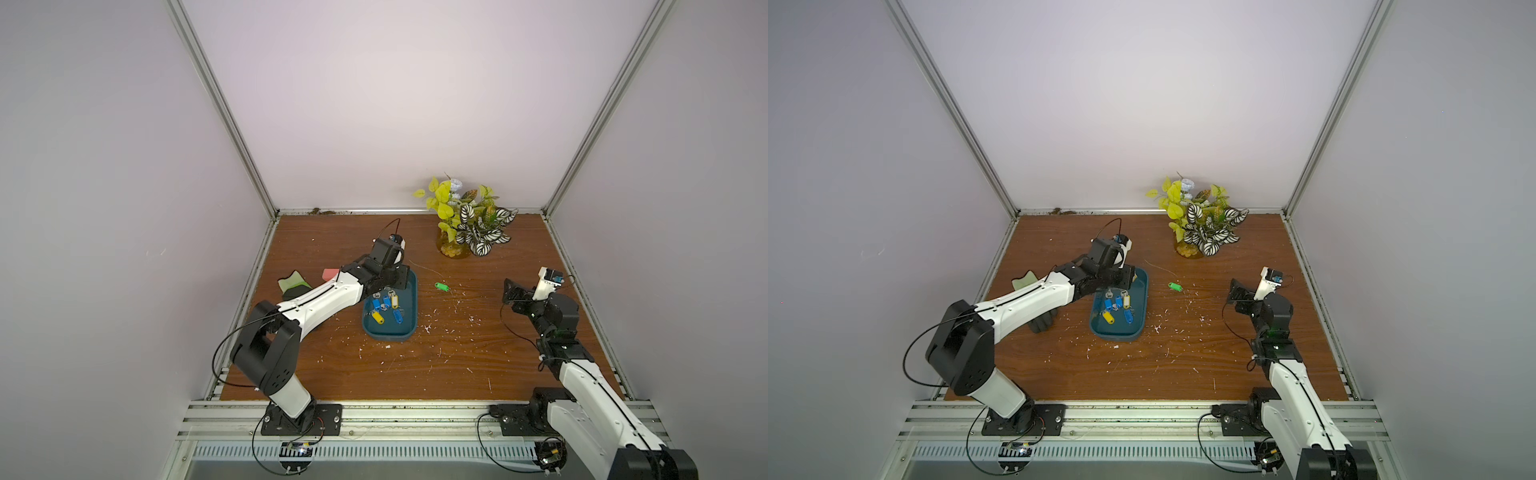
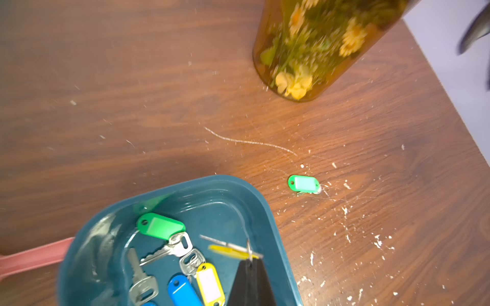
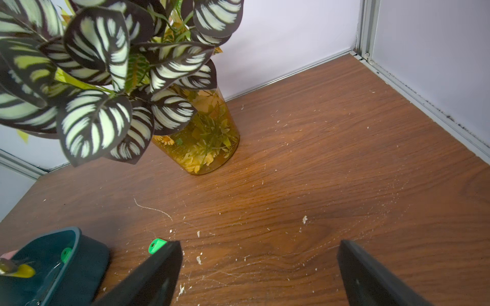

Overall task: Take the keys out of the storage box
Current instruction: Pick up the key from the storage box, then place the key at the center of the board.

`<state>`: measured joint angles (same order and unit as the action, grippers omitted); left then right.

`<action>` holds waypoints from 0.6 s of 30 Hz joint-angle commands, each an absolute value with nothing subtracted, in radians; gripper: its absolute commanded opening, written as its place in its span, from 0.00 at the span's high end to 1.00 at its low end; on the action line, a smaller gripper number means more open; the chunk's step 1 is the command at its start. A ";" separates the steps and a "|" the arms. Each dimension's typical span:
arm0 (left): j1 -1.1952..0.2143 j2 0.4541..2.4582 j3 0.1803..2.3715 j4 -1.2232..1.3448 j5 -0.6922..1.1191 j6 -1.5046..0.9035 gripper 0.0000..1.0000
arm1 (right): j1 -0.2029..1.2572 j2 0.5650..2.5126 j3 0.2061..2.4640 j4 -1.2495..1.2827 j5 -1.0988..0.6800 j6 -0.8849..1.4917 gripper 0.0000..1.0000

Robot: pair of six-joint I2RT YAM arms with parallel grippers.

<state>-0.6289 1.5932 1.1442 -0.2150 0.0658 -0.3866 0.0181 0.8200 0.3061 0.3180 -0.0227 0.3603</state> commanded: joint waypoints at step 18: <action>-0.790 1.544 1.074 -0.059 0.139 -0.366 1.00 | 0.015 0.807 0.309 0.353 -0.012 0.382 0.01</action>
<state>-0.7761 1.5150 1.0817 -0.1143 0.0902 -0.3458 0.0181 0.8242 0.3061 0.3321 -0.0227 0.3683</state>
